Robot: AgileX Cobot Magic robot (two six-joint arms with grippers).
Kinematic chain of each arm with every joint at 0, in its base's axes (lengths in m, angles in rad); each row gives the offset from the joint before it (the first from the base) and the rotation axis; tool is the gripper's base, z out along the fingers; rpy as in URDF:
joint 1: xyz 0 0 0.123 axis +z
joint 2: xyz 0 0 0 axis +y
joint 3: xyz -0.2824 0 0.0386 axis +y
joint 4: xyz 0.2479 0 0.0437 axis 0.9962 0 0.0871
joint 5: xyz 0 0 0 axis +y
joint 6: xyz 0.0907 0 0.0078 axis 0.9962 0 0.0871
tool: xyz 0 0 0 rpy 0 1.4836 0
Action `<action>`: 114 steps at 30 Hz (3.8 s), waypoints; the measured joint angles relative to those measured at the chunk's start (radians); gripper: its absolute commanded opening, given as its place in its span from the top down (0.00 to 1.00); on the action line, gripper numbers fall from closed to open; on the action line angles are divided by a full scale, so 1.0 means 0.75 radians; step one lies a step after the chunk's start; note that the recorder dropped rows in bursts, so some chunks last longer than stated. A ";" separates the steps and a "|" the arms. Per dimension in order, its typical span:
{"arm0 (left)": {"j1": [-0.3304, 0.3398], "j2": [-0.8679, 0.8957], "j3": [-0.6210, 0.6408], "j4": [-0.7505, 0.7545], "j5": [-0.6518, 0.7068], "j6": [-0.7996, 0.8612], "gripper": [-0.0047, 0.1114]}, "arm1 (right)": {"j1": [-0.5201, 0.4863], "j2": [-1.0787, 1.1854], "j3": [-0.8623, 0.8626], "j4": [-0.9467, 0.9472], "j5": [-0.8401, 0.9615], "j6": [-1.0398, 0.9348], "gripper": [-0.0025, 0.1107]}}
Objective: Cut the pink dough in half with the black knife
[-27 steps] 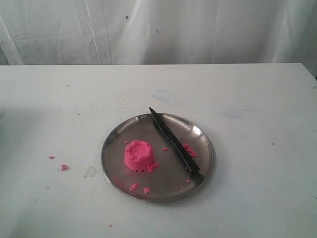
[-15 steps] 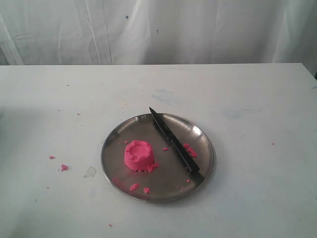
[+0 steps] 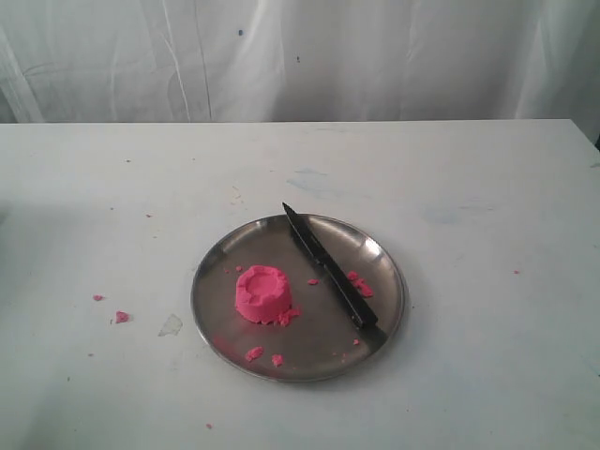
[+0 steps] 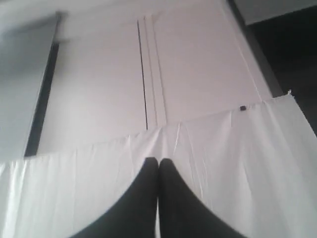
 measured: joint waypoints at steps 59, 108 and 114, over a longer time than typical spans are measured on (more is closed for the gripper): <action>0.000 0.000 0.000 0.000 -0.002 0.000 0.96 | 0.446 2.383 -1.261 0.989 1.928 -1.524 0.98; 0.000 0.000 0.000 0.000 -0.002 0.000 0.96 | 0.820 2.647 -1.390 0.111 1.853 -0.687 0.51; 0.000 0.000 0.000 0.000 -0.002 0.000 0.96 | 0.820 2.694 -1.390 0.073 1.848 -0.646 0.51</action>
